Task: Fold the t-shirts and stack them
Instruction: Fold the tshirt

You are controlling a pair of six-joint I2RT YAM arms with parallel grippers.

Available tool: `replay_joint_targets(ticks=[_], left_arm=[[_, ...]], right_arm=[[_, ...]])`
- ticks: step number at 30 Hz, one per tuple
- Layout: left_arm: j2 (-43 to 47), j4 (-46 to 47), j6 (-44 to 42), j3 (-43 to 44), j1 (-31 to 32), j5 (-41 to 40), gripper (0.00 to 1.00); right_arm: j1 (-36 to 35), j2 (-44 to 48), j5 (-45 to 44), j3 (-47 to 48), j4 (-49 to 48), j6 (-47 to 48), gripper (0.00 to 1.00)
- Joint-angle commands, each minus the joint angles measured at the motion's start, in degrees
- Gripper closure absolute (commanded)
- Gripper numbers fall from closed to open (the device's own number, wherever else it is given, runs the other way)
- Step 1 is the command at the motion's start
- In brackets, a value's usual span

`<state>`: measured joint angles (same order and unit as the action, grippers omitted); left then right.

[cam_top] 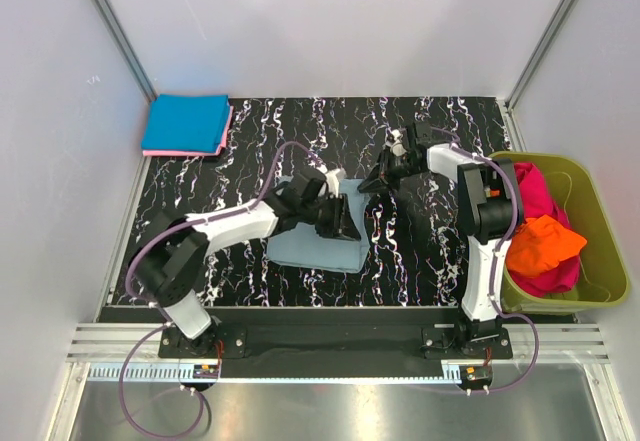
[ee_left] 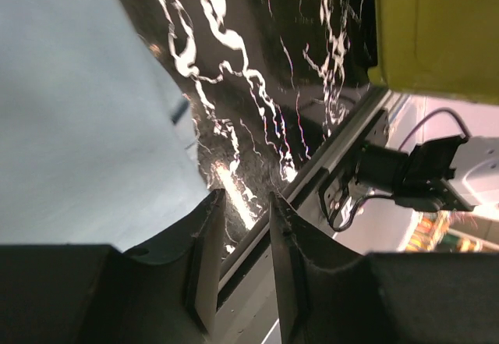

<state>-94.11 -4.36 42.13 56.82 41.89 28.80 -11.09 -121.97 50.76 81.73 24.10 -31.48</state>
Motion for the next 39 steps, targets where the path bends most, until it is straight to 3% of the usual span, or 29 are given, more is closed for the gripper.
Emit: replay_joint_targets(ticks=[1,12,17,24,29,31,33,36,39], left_arm=[[-3.7,6.4,1.4,1.4,1.7,2.7,0.67],[-12.0,15.2,4.8,-2.9,5.8,3.3,0.69],[-15.0,24.7,9.4,-5.9,7.2,3.9,0.69],[-22.0,32.1,12.8,-6.2,8.9,3.9,0.7],[-27.1,37.5,18.1,-0.2,9.0,5.0,0.7],[-28.0,36.4,18.8,5.7,8.9,5.9,0.68],[-26.7,33.7,17.9,9.0,8.8,6.2,0.66],[-19.8,25.1,11.0,14.4,8.7,5.1,0.64],[-9.4,11.4,3.4,14.6,7.6,3.2,0.63]], right_arm=[[-0.5,2.0,3.5,3.7,0.1,-2.1,0.81],[-0.4,-5.2,2.2,6.5,-0.9,-2.5,0.81],[0.2,-10.0,0.0,10.1,-1.1,-0.9,0.81],[1.2,-21.6,1.6,23.7,-0.5,-1.3,0.8],[1.2,-27.0,4.0,34.3,0.3,-4.9,0.8],[1.2,-27.7,3.7,38.6,2.7,-5.4,0.79],[1.2,-27.9,0.9,48.0,11.3,-4.4,0.66],[1.6,-29.1,-6.0,65.7,28.9,0.2,0.63],[3.1,-25.2,-10.8,70.9,36.9,1.3,0.52]])
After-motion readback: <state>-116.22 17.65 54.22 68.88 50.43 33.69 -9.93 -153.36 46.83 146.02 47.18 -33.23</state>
